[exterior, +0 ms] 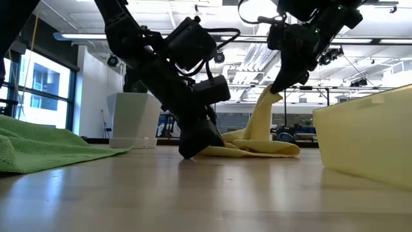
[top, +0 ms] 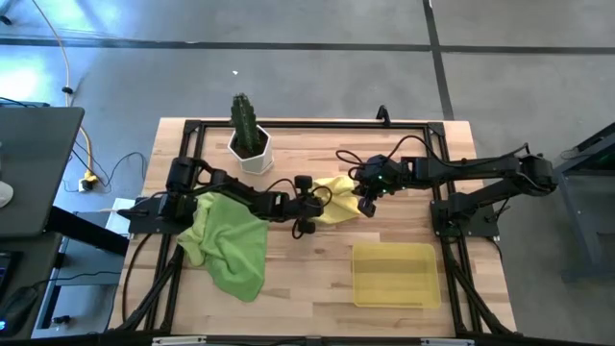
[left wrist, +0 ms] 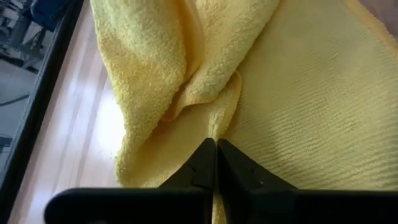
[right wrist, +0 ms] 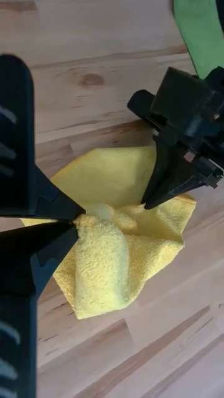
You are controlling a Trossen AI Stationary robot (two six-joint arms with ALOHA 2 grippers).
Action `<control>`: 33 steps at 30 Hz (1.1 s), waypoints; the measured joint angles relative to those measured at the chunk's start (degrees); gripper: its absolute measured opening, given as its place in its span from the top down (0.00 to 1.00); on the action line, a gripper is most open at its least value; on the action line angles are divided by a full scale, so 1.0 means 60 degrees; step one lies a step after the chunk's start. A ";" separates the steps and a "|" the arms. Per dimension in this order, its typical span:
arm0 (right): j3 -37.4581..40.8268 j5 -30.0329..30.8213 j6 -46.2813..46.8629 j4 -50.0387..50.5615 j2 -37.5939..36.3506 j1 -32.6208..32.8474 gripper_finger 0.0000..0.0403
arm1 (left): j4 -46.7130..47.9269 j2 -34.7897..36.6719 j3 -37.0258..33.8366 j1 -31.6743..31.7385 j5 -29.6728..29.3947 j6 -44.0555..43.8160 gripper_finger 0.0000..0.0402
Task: Roll microfiber towels into tight, uniform cylinder then place into a basket
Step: Fold the yellow towel
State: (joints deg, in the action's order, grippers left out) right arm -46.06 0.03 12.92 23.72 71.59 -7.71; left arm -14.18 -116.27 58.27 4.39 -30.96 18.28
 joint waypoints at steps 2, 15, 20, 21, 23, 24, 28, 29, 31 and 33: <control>0.0000 0.0000 -0.0082 0.0026 0.0000 0.0001 1.00 | 0.0002 0.0218 -0.0009 -0.0110 -0.0172 -0.0016 0.99; -0.2559 0.0106 -0.2332 0.2864 0.0004 0.0205 1.00 | 0.1262 0.4021 0.0013 -0.0715 -0.0816 -0.0835 1.00; -0.3850 0.1474 -0.3592 0.4764 -0.0004 0.0584 1.00 | 0.2122 0.5169 0.0013 -0.0744 -0.1976 -0.1050 1.00; -0.3998 0.2032 -0.3554 0.5065 -0.0004 0.0631 1.00 | 0.2269 0.5316 0.0021 -0.0737 -0.2480 -0.1146 1.00; -0.4230 0.3059 -0.2815 0.5453 -0.0004 0.0701 1.00 | 0.2726 0.5590 0.0006 -0.0708 -0.3267 -0.1514 1.00; -0.4308 0.3128 -0.2307 0.5449 -0.0004 0.0715 1.00 | 0.2764 0.5683 0.0006 -0.0705 -0.3308 -0.1841 1.00; -0.4386 0.0065 -0.2803 0.4914 0.0000 0.1193 1.00 | 0.2748 0.5987 0.0012 -0.0966 -0.0322 -0.2363 1.00; -0.4386 -0.0557 -0.3377 0.4886 0.0004 0.1357 1.00 | 0.2693 0.5990 0.0020 -0.1033 0.0502 -0.2101 1.00; -0.4386 -0.0524 -0.4488 0.5042 -0.0004 0.1582 1.00 | 0.2634 0.5969 0.0008 -0.1137 0.0750 -0.1629 1.00; -0.4386 0.1389 -0.4918 0.5075 0.0004 0.1669 1.00 | 0.2337 0.5961 0.0009 -0.1123 -0.1304 -0.1508 1.00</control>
State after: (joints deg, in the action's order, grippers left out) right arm -72.38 8.37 -16.58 54.16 71.61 2.30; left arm -0.15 -80.51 58.33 -2.35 -38.79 9.24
